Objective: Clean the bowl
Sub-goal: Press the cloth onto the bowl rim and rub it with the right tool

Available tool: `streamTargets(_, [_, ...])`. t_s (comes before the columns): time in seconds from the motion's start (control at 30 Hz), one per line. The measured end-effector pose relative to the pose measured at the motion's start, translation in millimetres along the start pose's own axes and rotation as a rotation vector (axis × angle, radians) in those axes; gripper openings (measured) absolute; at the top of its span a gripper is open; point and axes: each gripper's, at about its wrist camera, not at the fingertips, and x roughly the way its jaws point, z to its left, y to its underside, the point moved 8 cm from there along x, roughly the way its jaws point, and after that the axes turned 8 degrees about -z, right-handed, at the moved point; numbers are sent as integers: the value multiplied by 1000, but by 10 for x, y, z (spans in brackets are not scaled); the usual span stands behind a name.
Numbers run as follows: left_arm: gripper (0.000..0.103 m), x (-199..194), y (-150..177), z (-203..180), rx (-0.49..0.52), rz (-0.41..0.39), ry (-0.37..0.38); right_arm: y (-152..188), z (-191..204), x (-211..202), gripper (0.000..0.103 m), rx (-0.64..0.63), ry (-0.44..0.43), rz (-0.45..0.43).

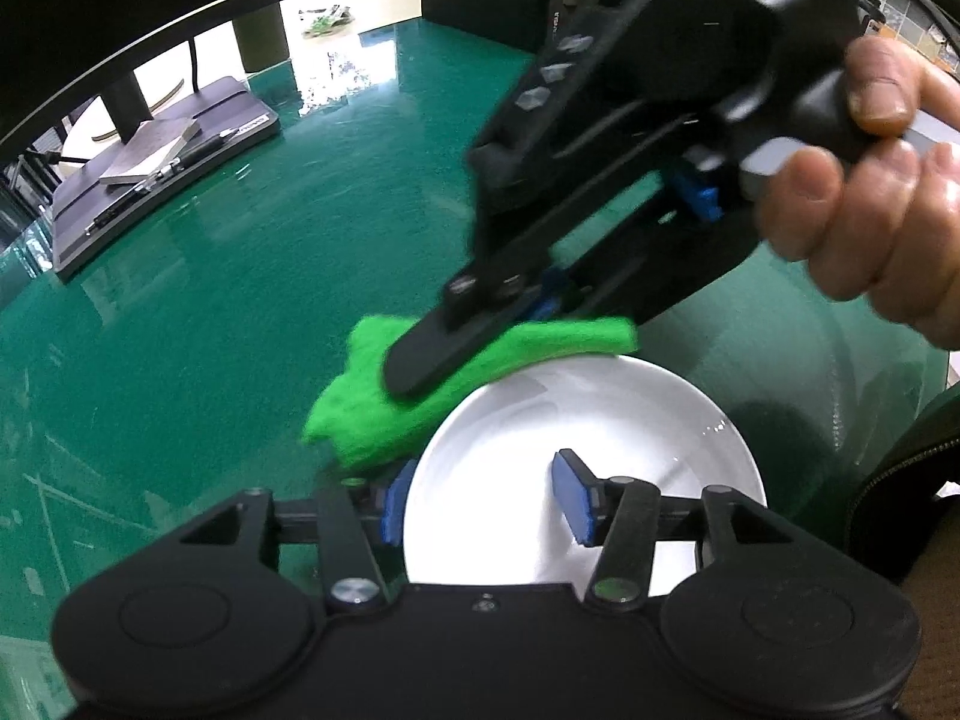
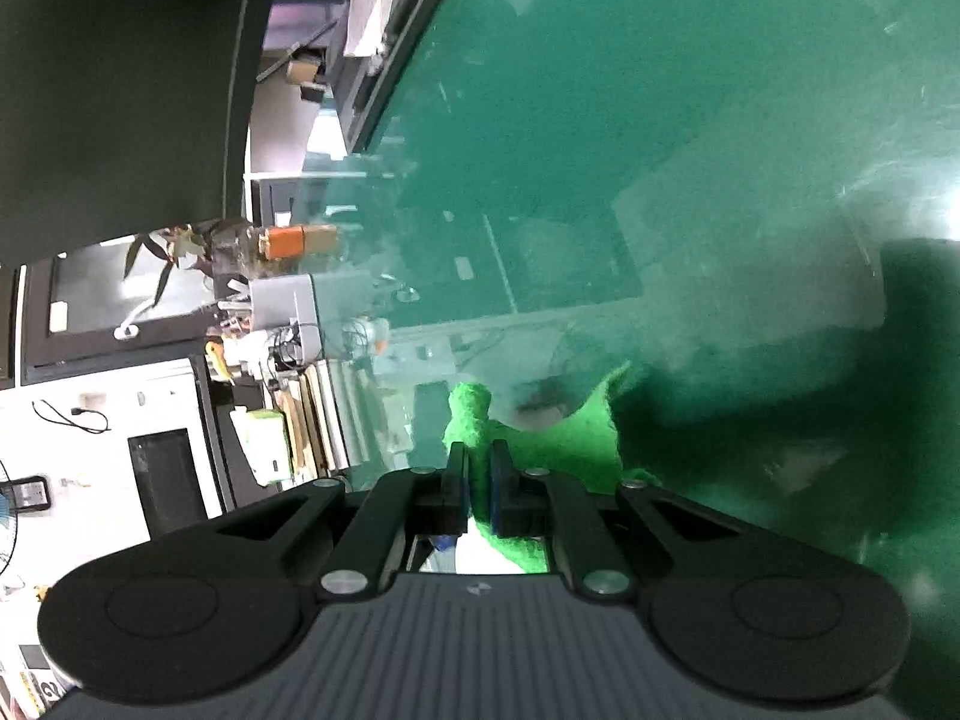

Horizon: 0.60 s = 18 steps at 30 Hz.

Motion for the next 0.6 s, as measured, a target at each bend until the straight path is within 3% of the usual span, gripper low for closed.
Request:
streamTargets(0.23, [53, 16, -18, -8, 26, -1, 15, -15, -291, -252, 8, 67, 57, -35])
streamTargets(0.43, [58, 32, -13, 35, -9, -1, 10, -19, 4, 78, 8, -17, 32, 12])
streamTargets(0.6, [60, 36, -3, 93, -84, 22, 0, -13, 58, 155, 8, -68, 66, 28])
